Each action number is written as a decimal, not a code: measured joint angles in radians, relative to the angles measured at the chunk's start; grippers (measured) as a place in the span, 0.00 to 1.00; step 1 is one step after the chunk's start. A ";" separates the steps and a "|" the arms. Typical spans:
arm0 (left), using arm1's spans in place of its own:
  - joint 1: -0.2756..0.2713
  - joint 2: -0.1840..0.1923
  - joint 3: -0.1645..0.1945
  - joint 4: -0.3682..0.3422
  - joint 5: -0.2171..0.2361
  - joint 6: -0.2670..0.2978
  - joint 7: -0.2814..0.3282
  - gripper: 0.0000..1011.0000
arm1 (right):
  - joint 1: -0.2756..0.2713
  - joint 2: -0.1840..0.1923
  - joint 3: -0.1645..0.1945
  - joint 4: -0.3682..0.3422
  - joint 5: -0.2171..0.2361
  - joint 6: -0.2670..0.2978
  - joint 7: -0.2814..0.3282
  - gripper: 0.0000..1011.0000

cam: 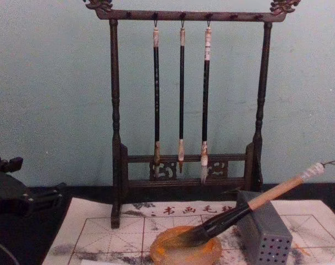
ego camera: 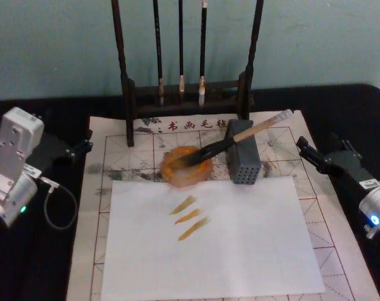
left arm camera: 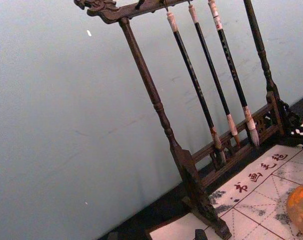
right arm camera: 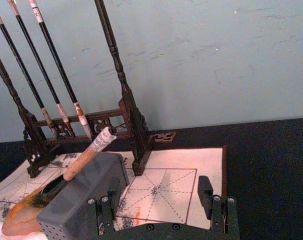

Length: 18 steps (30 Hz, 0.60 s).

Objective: Pick up the brush from the inkstone, write on the paper, then place the brush back to its original position.

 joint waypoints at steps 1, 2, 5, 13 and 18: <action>0.000 0.000 0.000 0.000 0.000 0.000 0.000 0.99 | 0.000 0.000 0.000 0.000 0.000 0.000 0.000 0.99; 0.000 0.000 0.000 0.000 0.000 0.000 0.000 0.99 | 0.000 0.000 0.000 0.000 0.000 0.000 0.000 0.99; 0.000 0.000 0.000 0.000 0.000 0.000 0.000 0.99 | 0.000 0.000 0.000 -0.001 0.000 0.000 0.000 0.99; 0.000 0.000 0.000 0.000 0.000 0.000 0.000 0.99 | -0.001 0.001 0.000 -0.001 0.000 0.000 0.000 0.99; 0.000 0.000 0.000 0.000 0.000 0.000 0.000 0.99 | -0.001 0.002 0.000 -0.002 0.001 0.000 0.000 0.99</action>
